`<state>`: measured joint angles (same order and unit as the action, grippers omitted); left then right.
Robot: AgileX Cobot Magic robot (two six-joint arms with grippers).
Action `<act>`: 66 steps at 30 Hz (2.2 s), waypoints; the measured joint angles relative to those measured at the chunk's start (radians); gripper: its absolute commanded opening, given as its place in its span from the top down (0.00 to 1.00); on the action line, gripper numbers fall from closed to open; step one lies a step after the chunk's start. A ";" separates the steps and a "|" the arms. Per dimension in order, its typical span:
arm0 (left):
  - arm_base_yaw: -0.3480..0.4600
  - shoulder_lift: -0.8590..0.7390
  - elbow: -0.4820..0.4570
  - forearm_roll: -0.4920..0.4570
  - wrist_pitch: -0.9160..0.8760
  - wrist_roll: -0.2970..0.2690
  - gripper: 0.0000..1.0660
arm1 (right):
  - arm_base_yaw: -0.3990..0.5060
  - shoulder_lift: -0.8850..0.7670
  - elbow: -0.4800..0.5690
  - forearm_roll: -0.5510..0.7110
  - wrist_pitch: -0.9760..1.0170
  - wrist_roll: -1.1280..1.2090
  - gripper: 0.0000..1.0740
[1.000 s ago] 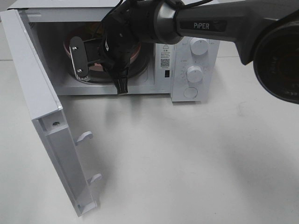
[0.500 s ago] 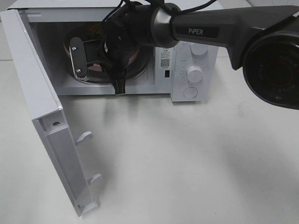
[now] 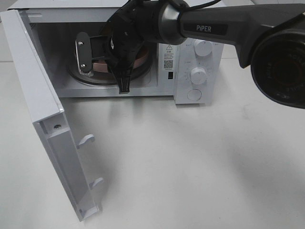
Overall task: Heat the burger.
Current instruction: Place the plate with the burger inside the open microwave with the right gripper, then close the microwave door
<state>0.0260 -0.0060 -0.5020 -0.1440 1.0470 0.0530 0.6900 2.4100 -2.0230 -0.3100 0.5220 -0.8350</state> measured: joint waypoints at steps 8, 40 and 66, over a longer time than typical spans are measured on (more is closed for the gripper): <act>0.000 0.000 0.000 0.000 0.000 0.000 0.08 | 0.000 0.000 0.027 -0.002 -0.008 0.003 0.50; 0.000 0.000 0.000 0.000 0.000 0.000 0.08 | 0.000 -0.320 0.502 0.009 -0.269 0.026 0.31; 0.000 0.000 0.000 0.000 0.000 0.000 0.08 | 0.001 -0.730 0.985 0.009 -0.323 0.275 0.31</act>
<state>0.0260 -0.0060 -0.5020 -0.1440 1.0470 0.0530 0.6910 1.6800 -1.0380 -0.3010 0.1990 -0.5600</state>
